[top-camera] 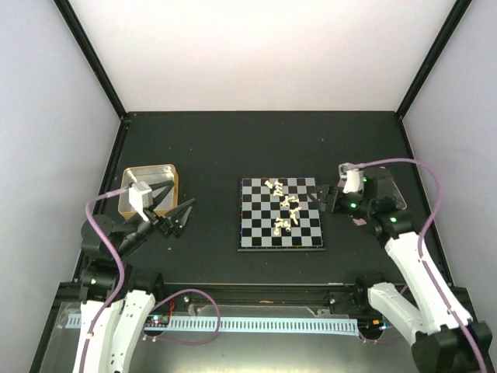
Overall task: Set up the chess pieces on the board
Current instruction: Pick up the chess piece from the chessboard.
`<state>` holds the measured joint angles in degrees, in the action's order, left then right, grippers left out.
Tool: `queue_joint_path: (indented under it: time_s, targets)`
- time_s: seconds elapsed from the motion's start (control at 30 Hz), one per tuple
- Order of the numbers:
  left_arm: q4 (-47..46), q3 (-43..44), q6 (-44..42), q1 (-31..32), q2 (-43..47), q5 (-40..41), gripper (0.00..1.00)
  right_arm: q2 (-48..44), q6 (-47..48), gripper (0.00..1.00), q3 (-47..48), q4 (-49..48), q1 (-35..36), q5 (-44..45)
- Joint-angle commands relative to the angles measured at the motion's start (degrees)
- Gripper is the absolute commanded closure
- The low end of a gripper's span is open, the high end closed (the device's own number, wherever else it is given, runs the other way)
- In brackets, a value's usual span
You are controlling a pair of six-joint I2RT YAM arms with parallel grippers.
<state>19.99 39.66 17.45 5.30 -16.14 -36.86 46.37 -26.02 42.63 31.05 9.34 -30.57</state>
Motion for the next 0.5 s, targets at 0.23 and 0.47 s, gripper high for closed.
queue_joint_path:
  time_s: [0.23, 0.47]
  targets:
    - [-14.71, -4.63, -0.58, -0.47, -9.11, -3.85, 0.01, 24.41, -2.68, 0.47, 4.01, 0.45, 25.19, 21.17]
    - [-13.35, -4.31, -3.20, -0.47, -8.82, -0.47, 0.01, 33.96, -3.22, 0.66, 7.99, 3.71, 32.93, 25.33]
